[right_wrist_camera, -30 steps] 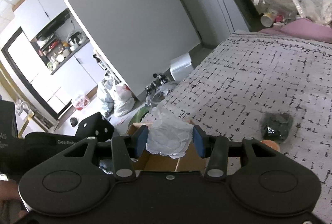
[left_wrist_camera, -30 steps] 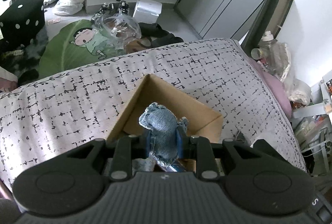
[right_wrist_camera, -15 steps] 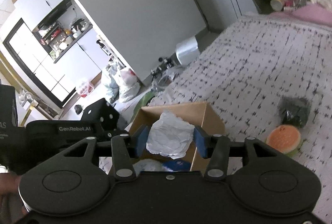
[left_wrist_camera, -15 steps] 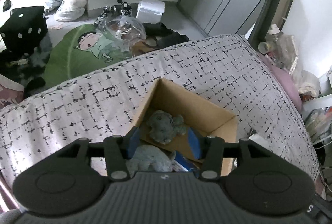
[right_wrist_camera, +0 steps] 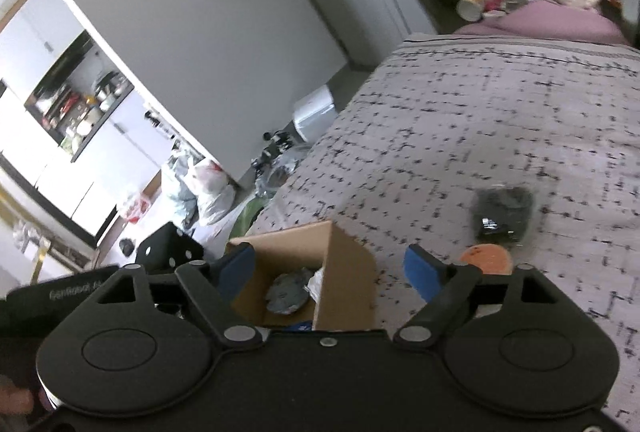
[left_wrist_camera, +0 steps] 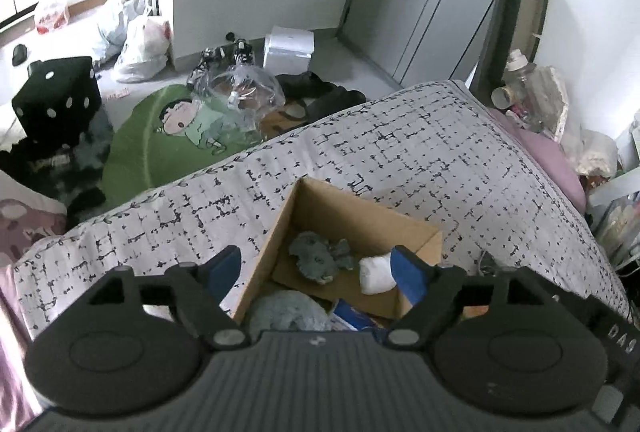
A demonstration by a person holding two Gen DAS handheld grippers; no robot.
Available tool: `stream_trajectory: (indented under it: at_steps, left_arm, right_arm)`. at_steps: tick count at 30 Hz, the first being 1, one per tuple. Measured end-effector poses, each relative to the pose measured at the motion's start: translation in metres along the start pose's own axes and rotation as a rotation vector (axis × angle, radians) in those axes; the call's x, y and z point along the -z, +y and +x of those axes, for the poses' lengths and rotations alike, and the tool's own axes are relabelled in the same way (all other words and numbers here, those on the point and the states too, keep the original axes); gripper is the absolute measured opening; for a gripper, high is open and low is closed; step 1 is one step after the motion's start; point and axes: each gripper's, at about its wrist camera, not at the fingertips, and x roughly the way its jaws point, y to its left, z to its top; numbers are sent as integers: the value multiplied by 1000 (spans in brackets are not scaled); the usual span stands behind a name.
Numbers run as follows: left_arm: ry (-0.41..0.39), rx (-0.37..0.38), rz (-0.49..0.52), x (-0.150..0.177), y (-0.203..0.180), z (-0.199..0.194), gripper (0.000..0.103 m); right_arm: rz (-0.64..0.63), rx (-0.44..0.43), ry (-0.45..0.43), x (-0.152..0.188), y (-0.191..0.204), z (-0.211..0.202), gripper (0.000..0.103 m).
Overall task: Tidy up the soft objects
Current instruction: 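Move both grippers back down to the burger plush and black bag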
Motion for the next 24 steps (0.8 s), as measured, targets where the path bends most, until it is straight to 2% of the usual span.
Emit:
stream_trajectory:
  at_steps: [12, 15, 24]
  left_arm:
    - [-12, -6, 50, 2, -42, -10, 81]
    - [-14, 2, 69, 4, -56, -11, 81]
    - [9, 51, 80, 12, -99, 8, 81]
  right_arm:
    - [95, 24, 18, -23, -46, -22, 90]
    - [119, 24, 22, -26, -56, -26, 95]
    - [195, 72, 23, -36, -98, -34, 95]
